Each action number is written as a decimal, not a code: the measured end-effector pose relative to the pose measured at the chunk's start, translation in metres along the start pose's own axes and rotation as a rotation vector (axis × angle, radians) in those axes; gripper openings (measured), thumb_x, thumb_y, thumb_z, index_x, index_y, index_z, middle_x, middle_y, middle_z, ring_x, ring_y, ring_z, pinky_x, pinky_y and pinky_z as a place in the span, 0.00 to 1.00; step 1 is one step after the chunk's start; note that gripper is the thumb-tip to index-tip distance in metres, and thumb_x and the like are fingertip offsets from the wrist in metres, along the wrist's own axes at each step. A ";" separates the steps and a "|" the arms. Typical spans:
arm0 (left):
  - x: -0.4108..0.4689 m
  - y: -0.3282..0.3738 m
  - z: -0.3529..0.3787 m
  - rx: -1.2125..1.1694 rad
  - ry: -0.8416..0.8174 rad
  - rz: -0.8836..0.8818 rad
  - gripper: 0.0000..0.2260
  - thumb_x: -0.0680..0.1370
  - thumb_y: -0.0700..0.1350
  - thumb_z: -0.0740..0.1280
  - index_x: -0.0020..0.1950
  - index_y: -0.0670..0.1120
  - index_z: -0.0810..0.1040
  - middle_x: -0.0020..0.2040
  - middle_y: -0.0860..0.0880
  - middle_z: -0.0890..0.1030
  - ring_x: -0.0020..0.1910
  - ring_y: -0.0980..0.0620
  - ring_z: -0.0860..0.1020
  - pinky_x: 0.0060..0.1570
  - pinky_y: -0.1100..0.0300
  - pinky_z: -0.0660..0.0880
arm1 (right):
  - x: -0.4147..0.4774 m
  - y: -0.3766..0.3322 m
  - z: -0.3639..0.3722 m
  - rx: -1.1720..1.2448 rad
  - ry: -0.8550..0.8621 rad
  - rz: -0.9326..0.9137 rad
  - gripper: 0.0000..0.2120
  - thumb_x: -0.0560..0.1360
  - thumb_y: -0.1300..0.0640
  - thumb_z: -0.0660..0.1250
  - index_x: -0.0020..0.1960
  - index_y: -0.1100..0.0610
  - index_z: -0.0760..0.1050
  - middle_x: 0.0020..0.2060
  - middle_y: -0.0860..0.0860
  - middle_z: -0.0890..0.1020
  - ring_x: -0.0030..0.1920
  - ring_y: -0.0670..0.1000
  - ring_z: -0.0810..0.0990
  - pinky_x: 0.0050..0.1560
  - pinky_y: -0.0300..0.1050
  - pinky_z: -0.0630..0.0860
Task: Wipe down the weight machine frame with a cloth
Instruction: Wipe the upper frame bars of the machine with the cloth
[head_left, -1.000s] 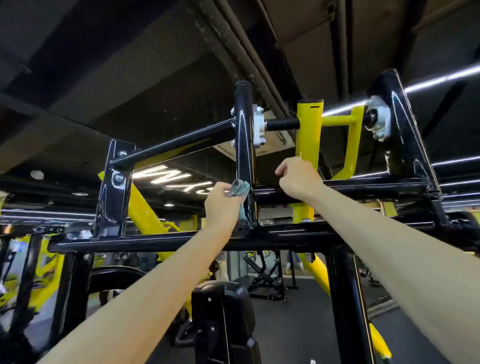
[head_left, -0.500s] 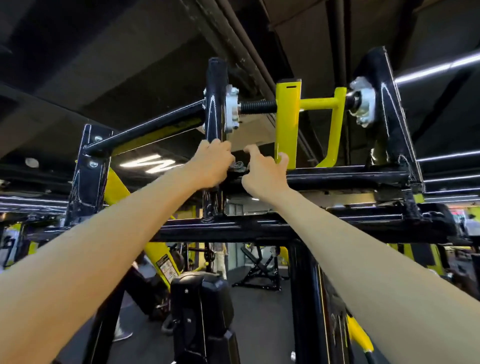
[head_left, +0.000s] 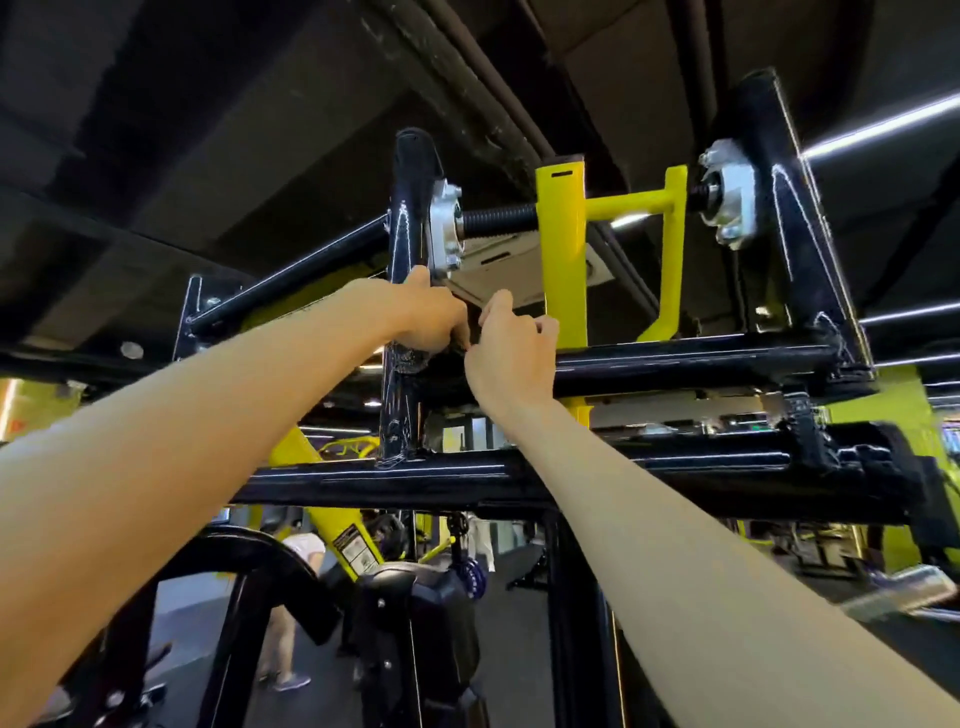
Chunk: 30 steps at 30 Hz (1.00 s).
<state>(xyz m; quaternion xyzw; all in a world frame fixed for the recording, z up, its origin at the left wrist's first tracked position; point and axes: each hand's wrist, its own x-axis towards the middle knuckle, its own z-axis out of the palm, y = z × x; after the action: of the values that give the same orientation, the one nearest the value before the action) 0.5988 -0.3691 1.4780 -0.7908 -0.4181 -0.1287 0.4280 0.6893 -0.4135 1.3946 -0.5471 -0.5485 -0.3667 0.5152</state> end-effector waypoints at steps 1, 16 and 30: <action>0.003 0.003 0.000 0.038 -0.028 -0.006 0.13 0.80 0.40 0.56 0.60 0.51 0.73 0.50 0.49 0.72 0.53 0.46 0.63 0.49 0.54 0.58 | 0.000 0.000 0.002 -0.010 0.004 -0.007 0.15 0.77 0.61 0.62 0.63 0.59 0.67 0.44 0.52 0.83 0.49 0.56 0.79 0.67 0.51 0.60; -0.014 0.004 0.012 -0.030 0.110 0.043 0.17 0.78 0.38 0.60 0.63 0.53 0.75 0.50 0.51 0.78 0.57 0.49 0.71 0.70 0.49 0.52 | -0.004 0.007 -0.003 -0.014 -0.082 -0.036 0.20 0.75 0.62 0.63 0.65 0.57 0.65 0.39 0.49 0.77 0.51 0.55 0.78 0.72 0.54 0.54; -0.078 0.011 0.093 0.540 0.509 0.464 0.29 0.68 0.44 0.75 0.68 0.41 0.73 0.56 0.46 0.82 0.55 0.47 0.78 0.54 0.54 0.63 | -0.010 0.009 -0.003 -0.082 -0.119 -0.009 0.12 0.76 0.60 0.63 0.59 0.56 0.72 0.50 0.52 0.80 0.58 0.56 0.75 0.71 0.55 0.53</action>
<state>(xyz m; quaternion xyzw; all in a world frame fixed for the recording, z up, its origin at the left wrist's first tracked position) 0.5445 -0.3424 1.3718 -0.6665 -0.1290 -0.1060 0.7265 0.6969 -0.4173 1.3842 -0.5861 -0.5652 -0.3578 0.4572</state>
